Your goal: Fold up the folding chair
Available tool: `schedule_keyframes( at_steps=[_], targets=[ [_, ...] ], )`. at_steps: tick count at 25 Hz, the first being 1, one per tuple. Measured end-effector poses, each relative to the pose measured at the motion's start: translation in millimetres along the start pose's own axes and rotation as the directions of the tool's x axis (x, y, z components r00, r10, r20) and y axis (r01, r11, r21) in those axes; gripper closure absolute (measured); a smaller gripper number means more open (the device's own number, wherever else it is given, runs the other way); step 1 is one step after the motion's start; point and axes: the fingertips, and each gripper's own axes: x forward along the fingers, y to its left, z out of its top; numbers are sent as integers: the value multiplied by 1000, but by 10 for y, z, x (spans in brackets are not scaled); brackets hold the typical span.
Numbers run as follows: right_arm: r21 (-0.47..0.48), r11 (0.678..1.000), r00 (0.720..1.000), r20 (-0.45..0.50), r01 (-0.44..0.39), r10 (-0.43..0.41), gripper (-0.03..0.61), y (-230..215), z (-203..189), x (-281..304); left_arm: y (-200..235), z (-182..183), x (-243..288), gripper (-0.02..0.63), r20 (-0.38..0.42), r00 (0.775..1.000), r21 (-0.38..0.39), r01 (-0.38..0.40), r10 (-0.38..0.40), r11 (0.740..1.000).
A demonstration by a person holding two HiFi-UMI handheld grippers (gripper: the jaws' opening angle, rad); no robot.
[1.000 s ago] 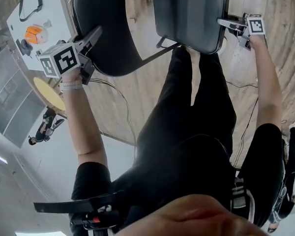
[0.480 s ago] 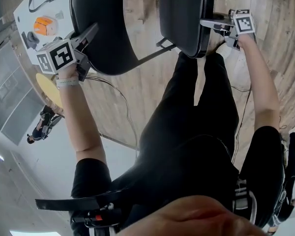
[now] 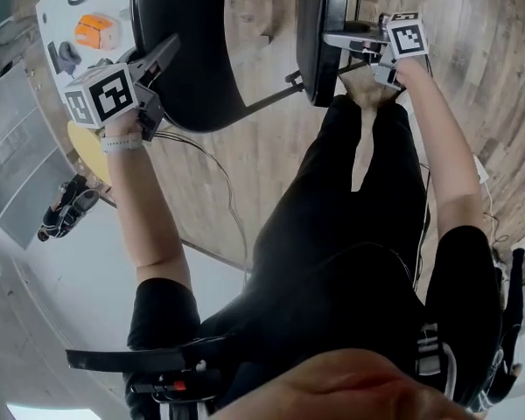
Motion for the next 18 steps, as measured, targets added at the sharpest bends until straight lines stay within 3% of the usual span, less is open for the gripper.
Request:
schedule_keyframes(
  at_steps=[6, 12, 18],
  targets=[
    [14, 1000, 999, 38, 5, -5, 433, -134, 22, 405, 58, -57, 52, 558, 1, 1000, 8, 13, -13, 1000],
    [64, 998, 998, 64, 4, -8, 433, -43, 193, 1113, 305, 15, -253, 558, 9, 1000, 9, 9, -9, 1000],
    [79, 992, 992, 78, 97, -103, 433, -311, 218, 1435, 353, -14, -172, 560, 7, 1000, 15, -10, 10, 1000]
  ],
)
